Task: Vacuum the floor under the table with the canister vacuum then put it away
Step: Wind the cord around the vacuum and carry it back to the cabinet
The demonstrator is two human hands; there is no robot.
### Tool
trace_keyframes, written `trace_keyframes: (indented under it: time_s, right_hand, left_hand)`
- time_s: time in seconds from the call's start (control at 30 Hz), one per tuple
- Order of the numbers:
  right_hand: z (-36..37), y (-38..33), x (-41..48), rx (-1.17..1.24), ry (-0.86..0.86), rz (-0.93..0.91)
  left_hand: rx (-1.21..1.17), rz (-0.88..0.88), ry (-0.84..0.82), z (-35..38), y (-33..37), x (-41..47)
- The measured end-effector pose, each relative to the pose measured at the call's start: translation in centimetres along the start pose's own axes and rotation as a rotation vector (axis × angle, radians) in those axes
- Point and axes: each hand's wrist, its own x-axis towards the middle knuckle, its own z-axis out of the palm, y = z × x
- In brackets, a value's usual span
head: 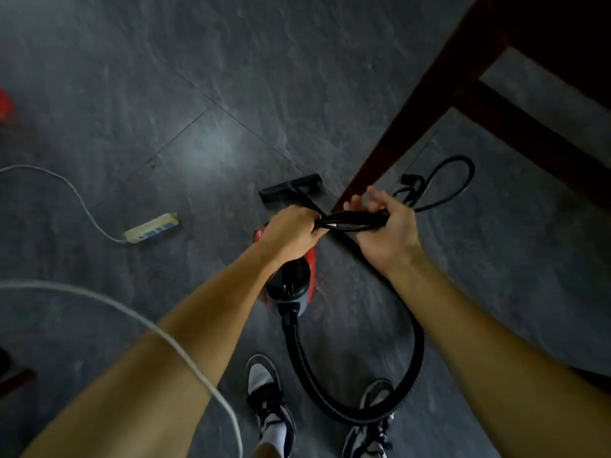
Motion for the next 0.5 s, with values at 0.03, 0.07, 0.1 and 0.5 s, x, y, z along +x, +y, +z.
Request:
trace_keyframes:
  time_s: [0.03,0.07,0.1,0.5]
  right_hand:
    - [-1.2,0.2,0.4,-0.083,0.078,0.039]
    - [-2.4,0.6,0.5,-0.228,0.179,0.084]
    - [-3.6,1.2,0.3,-0.437,0.304,0.116]
    - [-9.1,0.9,7.4,-2.337,-0.515,-0.592]
  left_hand:
    - [0.097,0.002,0.002,0.4,0.5,0.1]
    - [0.188,-0.014,-0.029,0.7,1.1,0.3]
    - [0.267,-0.026,-0.057,1.0,1.5,0.4]
    - [0.426,0.165,0.132,9.5,2.9,0.2]
